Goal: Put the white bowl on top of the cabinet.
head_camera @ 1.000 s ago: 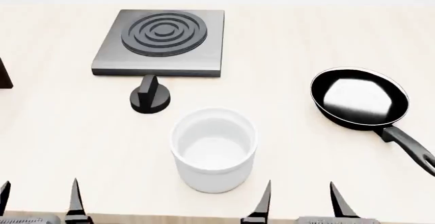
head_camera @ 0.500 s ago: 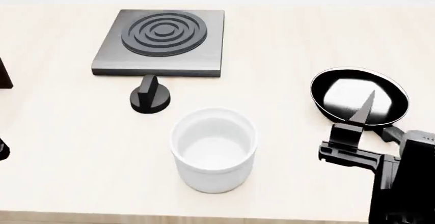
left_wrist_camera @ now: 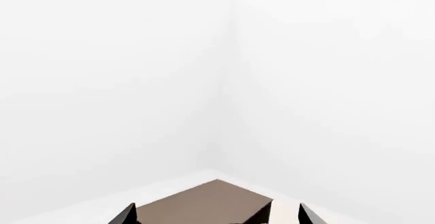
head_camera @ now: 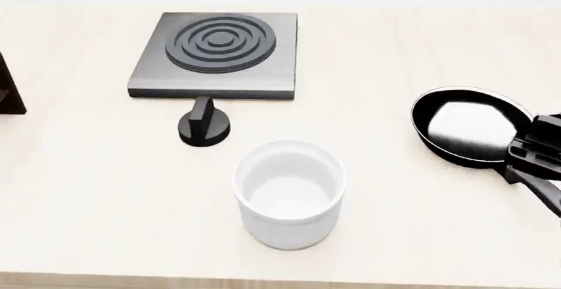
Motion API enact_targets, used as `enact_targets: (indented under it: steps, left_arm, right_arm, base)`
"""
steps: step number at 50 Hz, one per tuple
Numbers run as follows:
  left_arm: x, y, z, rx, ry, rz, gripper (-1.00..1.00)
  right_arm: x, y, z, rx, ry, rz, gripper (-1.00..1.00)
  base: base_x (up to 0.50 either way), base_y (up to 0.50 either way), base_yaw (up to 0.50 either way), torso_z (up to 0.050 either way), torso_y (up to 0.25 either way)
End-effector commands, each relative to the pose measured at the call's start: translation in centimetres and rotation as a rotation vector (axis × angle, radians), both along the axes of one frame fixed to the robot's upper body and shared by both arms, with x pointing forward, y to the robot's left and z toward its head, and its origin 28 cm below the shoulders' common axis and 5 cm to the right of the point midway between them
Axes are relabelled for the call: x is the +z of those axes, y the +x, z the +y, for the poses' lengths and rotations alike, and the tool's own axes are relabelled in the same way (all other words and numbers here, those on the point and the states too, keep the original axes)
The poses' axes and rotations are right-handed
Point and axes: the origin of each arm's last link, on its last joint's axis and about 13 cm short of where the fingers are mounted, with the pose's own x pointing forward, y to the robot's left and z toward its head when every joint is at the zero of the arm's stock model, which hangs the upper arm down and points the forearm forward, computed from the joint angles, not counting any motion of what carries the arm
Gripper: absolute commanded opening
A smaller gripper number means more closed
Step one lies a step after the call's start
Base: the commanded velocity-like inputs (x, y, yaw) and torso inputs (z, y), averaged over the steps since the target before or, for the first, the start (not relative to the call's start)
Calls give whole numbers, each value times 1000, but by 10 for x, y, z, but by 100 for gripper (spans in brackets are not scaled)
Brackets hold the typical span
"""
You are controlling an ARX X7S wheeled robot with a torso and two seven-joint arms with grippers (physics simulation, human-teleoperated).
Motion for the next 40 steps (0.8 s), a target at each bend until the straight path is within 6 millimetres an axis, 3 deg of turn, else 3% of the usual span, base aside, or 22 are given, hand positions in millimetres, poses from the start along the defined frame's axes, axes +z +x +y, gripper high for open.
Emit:
enact_targets:
  steps: [1,40]
  left_arm:
    - [2,-2,6,31,-15,-4,100]
    - [0,0,7,58,-4,9,100]
  right_arm:
    - [3,-1,-3,-28,-9,-23,100]
    - [-1,3,-1,-20,-36,-27,100]
  base:
    - [0,500,0,0,0]
    - [0,475,0,0,0]
